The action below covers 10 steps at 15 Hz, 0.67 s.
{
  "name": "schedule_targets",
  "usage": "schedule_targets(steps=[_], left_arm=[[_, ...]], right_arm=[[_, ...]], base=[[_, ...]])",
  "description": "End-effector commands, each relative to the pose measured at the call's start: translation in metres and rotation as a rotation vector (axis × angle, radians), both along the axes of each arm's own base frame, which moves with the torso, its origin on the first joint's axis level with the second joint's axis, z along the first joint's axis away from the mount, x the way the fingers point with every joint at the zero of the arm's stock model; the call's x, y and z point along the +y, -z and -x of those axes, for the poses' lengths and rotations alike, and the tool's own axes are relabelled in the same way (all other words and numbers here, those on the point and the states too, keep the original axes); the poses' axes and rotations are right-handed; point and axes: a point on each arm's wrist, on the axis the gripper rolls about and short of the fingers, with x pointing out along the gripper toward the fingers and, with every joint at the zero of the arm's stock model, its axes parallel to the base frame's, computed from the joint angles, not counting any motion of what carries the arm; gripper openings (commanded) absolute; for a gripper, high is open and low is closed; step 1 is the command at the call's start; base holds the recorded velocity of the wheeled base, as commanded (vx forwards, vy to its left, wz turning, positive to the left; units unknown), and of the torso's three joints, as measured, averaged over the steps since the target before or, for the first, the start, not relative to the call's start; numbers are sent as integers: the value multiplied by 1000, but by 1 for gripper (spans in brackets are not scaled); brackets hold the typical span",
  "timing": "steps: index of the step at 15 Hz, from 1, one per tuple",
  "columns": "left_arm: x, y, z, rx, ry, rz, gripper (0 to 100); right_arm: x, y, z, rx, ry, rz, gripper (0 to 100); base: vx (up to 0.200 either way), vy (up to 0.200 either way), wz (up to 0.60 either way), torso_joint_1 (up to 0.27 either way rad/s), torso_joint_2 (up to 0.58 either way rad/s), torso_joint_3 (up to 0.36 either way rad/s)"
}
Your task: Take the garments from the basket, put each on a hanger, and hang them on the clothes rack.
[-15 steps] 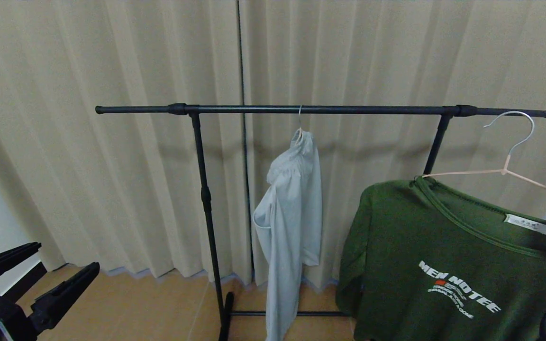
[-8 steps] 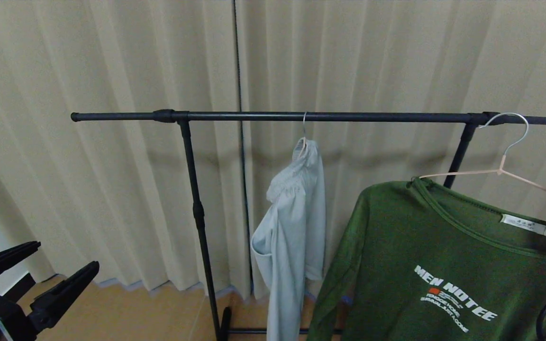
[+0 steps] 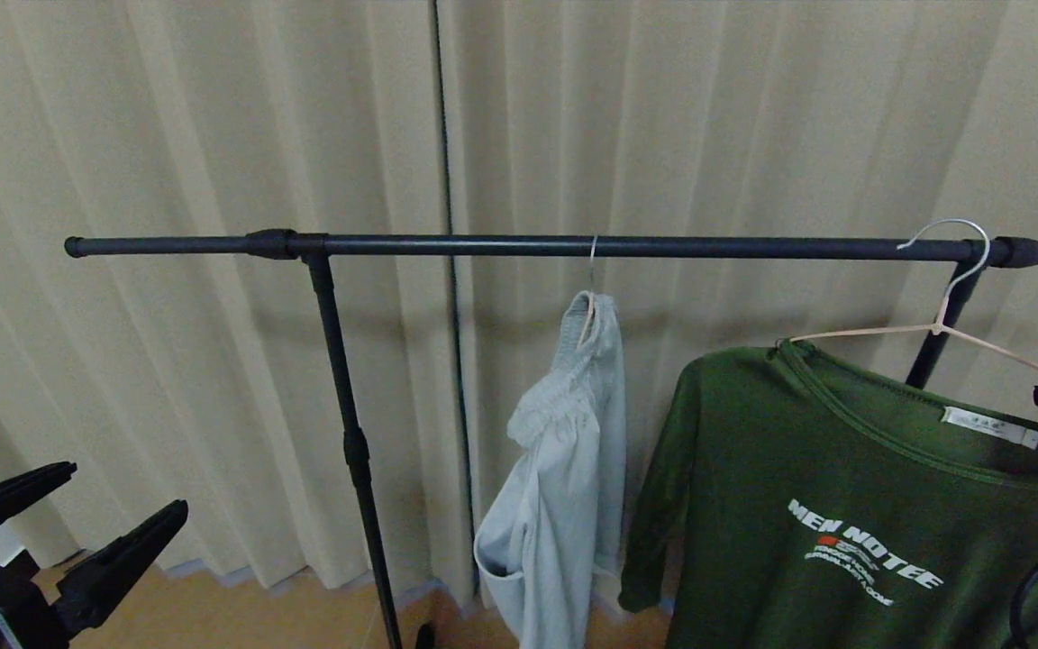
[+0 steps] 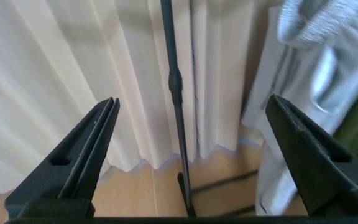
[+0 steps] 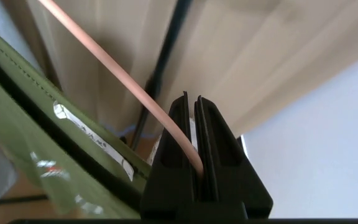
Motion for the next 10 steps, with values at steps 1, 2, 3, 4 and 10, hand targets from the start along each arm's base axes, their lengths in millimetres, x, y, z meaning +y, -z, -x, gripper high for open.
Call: schedule_targets(steps=[1, 2, 3, 4, 10], left_arm=[[0, 0, 0, 2, 2, 1, 100], [0, 0, 0, 1, 2, -1, 100], [0, 0, 0, 0, 2, -1, 100], [0, 0, 0, 0, 2, -1, 100], [0, -1, 1, -9, 0, 1, 100]], right_arm=[[-1, -3, -7, -2, 0, 0, 0], [-1, -4, -11, 0, -2, 0, 0], [-2, -6, -17, -5, -2, 1, 0], [-3, -8, -25, 0, -2, 1, 0], [-6, 8, -78, 64, 52, 27, 0]], base=[[0, 0, 0, 0, 0, 0], [0, 0, 0, 66, 7, -2], [0, 0, 0, 61, 12, -7], [0, 0, 0, 0, 0, 0], [0, 0, 0, 0, 0, 0]])
